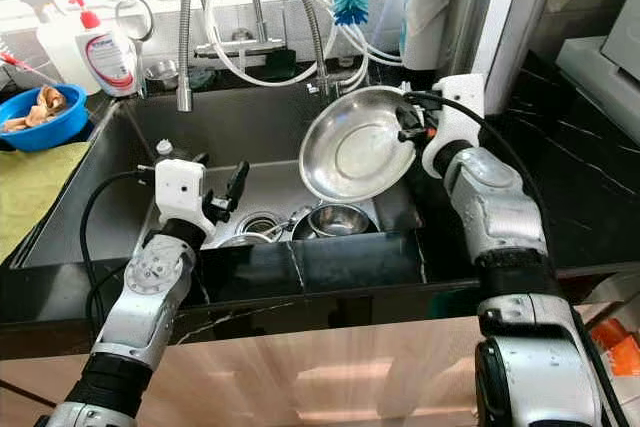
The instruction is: Kitchen organization
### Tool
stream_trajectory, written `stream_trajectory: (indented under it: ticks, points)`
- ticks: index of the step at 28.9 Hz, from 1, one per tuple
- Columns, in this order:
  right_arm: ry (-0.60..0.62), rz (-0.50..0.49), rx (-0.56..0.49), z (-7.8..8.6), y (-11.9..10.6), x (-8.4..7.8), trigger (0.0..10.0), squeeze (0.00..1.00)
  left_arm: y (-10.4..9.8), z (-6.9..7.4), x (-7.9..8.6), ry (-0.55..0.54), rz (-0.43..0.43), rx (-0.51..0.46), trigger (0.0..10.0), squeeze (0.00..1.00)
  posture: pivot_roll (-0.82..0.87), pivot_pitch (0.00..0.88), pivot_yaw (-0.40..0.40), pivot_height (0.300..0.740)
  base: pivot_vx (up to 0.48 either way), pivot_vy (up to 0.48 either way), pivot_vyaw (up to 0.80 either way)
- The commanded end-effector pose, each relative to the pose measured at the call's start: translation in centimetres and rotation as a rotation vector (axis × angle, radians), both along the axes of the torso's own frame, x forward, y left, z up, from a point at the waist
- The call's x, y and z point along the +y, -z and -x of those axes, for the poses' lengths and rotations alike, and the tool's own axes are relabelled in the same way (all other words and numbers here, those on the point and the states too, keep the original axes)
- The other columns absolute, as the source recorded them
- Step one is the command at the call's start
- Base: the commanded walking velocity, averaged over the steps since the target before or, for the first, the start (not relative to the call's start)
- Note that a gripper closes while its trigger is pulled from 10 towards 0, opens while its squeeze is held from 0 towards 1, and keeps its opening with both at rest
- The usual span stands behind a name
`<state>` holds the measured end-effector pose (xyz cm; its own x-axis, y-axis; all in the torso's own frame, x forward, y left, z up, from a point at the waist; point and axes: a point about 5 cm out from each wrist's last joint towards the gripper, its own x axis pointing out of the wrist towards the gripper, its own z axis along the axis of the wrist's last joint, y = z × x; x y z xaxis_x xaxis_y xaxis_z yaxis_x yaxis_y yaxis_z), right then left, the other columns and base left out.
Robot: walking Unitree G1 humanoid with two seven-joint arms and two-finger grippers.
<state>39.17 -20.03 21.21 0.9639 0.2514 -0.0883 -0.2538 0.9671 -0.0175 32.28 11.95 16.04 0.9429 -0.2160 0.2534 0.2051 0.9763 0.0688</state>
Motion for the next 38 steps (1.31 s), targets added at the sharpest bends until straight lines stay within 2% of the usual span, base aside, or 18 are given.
stream_trajectory:
  ticks: [1,10,16,17,18,21,22,23,25,28,29,30,32,38]
  points:
    - [-0.047,0.025,-0.037,-0.7,-0.7,1.0,10.0,0.00,-0.1,-0.2,0.5,-0.019,0.001,0.006,10.0,0.00,-0.11,0.000,0.059,0.740,0.000,0.000,0.00]
    - [-0.088,0.112,-0.009,-1.7,0.1,1.7,10.0,0.00,-0.1,0.0,0.6,-0.025,0.004,0.006,10.0,0.00,-0.09,0.000,0.042,0.740,0.000,0.000,0.00]
    - [-0.103,0.119,0.016,-2.0,0.7,2.7,10.0,0.00,-0.1,0.2,0.7,-0.034,0.006,0.003,10.0,0.00,-0.07,0.000,0.031,0.740,0.000,0.000,0.00]
    - [-0.103,0.115,0.021,-2.0,0.9,2.7,10.0,0.13,-0.1,0.2,0.8,-0.035,0.006,0.003,10.0,0.00,-0.07,0.000,0.030,0.740,0.000,0.000,0.00]
    - [-0.101,0.113,0.027,-2.0,1.1,2.8,10.0,0.54,-0.1,0.2,0.8,-0.037,0.005,0.003,10.0,0.00,-0.07,0.000,0.030,0.740,0.000,0.000,0.00]
    - [-0.110,0.127,0.046,-1.9,1.6,2.9,10.0,0.61,-0.1,0.2,0.8,-0.040,0.005,0.002,10.0,0.00,-0.07,0.000,0.027,0.740,0.000,0.000,0.00]
    - [-0.113,0.128,0.050,-1.9,1.7,2.9,10.0,0.86,-0.1,0.2,0.8,-0.040,0.005,0.002,10.0,0.00,-0.07,0.000,0.027,0.740,0.000,0.000,0.00]
    - [-0.114,0.132,0.053,-1.8,1.8,2.9,10.0,0.91,-0.1,0.2,0.8,-0.040,0.005,0.003,10.0,0.00,-0.07,0.000,0.026,0.740,0.000,0.000,0.00]
    - [-0.114,0.136,0.056,-1.8,1.9,2.9,10.0,0.92,0.0,0.3,0.8,-0.039,0.006,0.003,10.0,0.00,-0.07,0.000,0.027,0.740,0.000,0.000,0.00]
    - [-0.113,0.136,0.055,-1.8,2.0,2.9,10.0,0.91,0.0,0.3,0.7,-0.037,0.007,0.004,10.0,0.00,-0.07,0.000,0.027,0.740,0.000,0.000,0.00]
    - [-0.117,0.136,0.054,-1.8,2.1,3.0,10.0,0.73,0.0,0.3,0.7,-0.036,0.007,0.004,10.0,0.00,-0.07,0.000,0.027,0.740,0.000,0.000,0.00]
    - [-0.121,0.141,0.040,-1.8,2.0,3.0,10.0,0.00,0.0,0.3,0.7,-0.036,0.007,0.003,10.0,0.00,-0.07,0.000,0.026,0.740,0.000,0.000,0.00]
    - [-0.113,0.133,0.013,-1.8,1.7,2.9,10.0,0.00,0.0,0.3,0.7,-0.038,0.008,0.002,10.0,0.00,-0.07,0.000,0.026,0.740,0.000,0.000,0.00]
    - [-0.044,0.046,-0.229,-1.8,-1.4,2.3,10.0,0.00,-0.1,0.2,1.0,-0.051,0.009,-0.003,10.0,0.00,-0.07,0.000,0.034,0.740,0.000,0.000,0.00]
